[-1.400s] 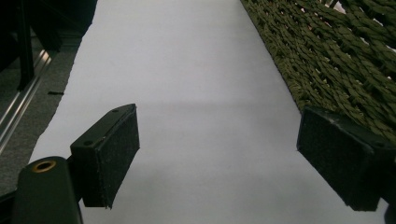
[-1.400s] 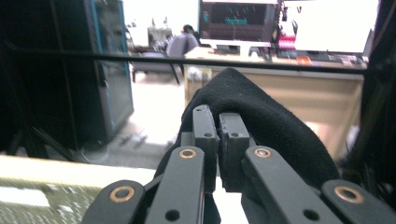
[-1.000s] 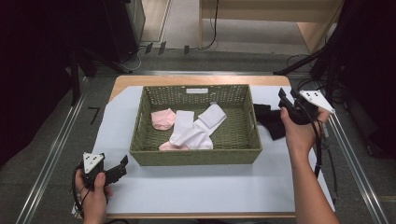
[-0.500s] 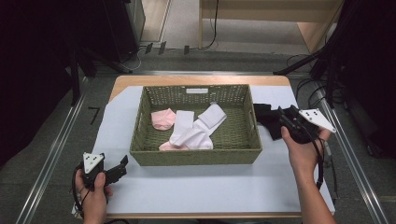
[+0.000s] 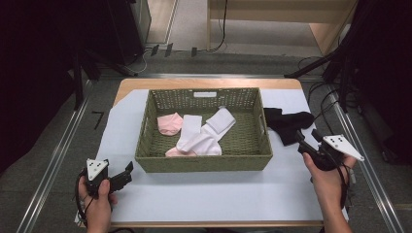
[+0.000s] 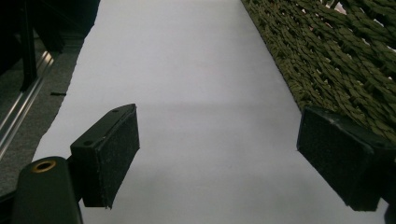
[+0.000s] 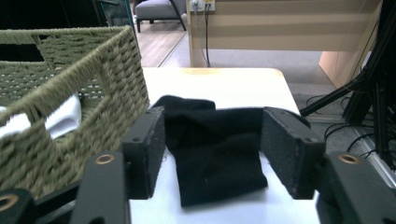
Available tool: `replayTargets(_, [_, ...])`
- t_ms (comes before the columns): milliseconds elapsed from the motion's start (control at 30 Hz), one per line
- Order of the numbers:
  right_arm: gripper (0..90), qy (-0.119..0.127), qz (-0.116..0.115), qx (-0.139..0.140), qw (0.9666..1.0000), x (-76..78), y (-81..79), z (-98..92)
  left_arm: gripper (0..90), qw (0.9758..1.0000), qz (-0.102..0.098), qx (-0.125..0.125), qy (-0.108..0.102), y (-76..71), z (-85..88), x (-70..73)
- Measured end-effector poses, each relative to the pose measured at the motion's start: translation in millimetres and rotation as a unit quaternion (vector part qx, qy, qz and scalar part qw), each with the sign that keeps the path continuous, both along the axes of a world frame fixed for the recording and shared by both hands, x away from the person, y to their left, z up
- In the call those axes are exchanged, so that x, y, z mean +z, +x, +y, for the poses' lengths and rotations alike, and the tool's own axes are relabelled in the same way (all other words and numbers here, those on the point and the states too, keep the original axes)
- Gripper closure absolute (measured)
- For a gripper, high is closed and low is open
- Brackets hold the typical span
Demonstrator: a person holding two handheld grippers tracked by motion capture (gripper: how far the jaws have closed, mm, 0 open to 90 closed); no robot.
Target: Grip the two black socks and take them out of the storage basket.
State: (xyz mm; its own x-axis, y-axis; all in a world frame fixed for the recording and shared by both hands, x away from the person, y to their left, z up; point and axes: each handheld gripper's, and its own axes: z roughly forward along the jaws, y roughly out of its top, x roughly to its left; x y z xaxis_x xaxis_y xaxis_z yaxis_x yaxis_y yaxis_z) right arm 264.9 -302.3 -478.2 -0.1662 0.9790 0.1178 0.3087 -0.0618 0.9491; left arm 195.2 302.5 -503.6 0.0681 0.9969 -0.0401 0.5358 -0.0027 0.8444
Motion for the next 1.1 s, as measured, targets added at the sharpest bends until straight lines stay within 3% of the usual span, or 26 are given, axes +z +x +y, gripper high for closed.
replayTargets(267, [25.0,0.015,0.019,-0.004,0.9997,-14.1,-25.2,-20.9,14.1,1.0000,-0.002,0.001,0.001,-0.2,-0.2,0.0])
replayTargets(467, [23.2,0.002,0.040,-0.004,0.9992,-25.6,-48.0,-34.2,14.1,1.0000,-0.002,0.001,0.001,-0.4,-0.3,0.0])
replayTargets(600, [24.0,0.002,0.036,-0.017,0.9992,-34.4,-62.7,-42.8,14.1,1.0000,0.001,-0.001,0.000,0.1,0.0,0.1])
replayTargets(733, [23.5,0.010,0.031,-0.024,0.9992,-46.5,-65.6,-45.3,14.1,1.0000,0.003,-0.001,-0.002,0.9,0.0,-0.3])
replayTargets(867, [21.8,0.006,0.030,-0.011,0.9995,-47.4,-65.2,-45.2,14.1,1.0000,0.005,-0.003,-0.004,1.2,0.7,-0.2])
replayTargets(1033, [16.7,0.040,0.040,-0.005,0.9984,-48.7,-63.6,-51.9,14.1,1.0000,0.005,-0.003,-0.004,1.4,0.8,-0.3])
replayTargets(1100, [17.4,0.053,0.044,-0.016,0.9975,-48.9,-63.7,-53.8,14.1,1.0000,0.005,-0.003,-0.004,1.4,0.8,-0.3])
